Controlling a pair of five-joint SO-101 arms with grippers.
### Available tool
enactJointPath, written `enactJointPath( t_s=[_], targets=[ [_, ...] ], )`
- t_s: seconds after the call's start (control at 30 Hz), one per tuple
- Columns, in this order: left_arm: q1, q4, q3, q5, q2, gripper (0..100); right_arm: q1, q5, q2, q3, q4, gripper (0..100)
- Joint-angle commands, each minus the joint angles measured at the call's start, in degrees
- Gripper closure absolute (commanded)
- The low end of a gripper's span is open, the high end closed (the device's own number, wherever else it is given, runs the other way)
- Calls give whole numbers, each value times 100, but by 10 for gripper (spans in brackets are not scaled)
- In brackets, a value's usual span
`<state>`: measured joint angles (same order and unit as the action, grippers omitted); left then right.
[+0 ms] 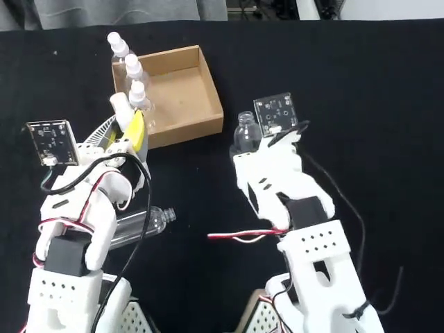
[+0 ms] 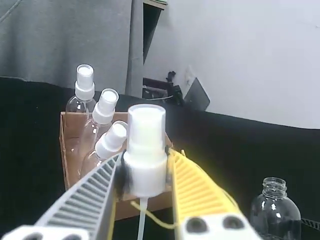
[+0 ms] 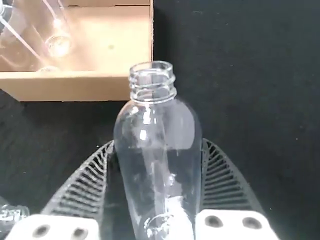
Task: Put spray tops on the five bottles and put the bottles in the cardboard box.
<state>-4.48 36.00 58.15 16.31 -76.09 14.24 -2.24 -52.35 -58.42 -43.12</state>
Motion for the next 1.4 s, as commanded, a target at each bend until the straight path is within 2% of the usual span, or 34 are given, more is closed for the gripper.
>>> enactJointPath(
  t_s=[0.0,0.1,0.23,0.33,0.57,0.73,0.9,1.07,1.37],
  targets=[
    [-31,185,-532,53,-114,971,105,18,-163,84,-158,885],
    [127,440,-752,448,-114,971,105,18,-365,84,-255,885],
    [989,624,-1059,1090,-114,971,105,44,-954,-171,-211,885],
    [1332,615,-1086,1336,-114,970,316,396,-1341,-409,-193,885],
    [1420,615,-1068,1653,-114,970,800,545,-1859,-752,-185,885],
    [1815,615,-1077,2207,-114,971,1125,545,-1895,-848,-167,884],
    [1877,624,-1103,2549,-114,971,1459,563,-1947,-1288,396,884],
    [1851,607,-1103,2637,-114,971,1758,1064,-1947,-1719,976,885],
    [1815,571,-1112,2875,-114,971,2136,1310,-1921,-1956,1222,885]
  ],
)
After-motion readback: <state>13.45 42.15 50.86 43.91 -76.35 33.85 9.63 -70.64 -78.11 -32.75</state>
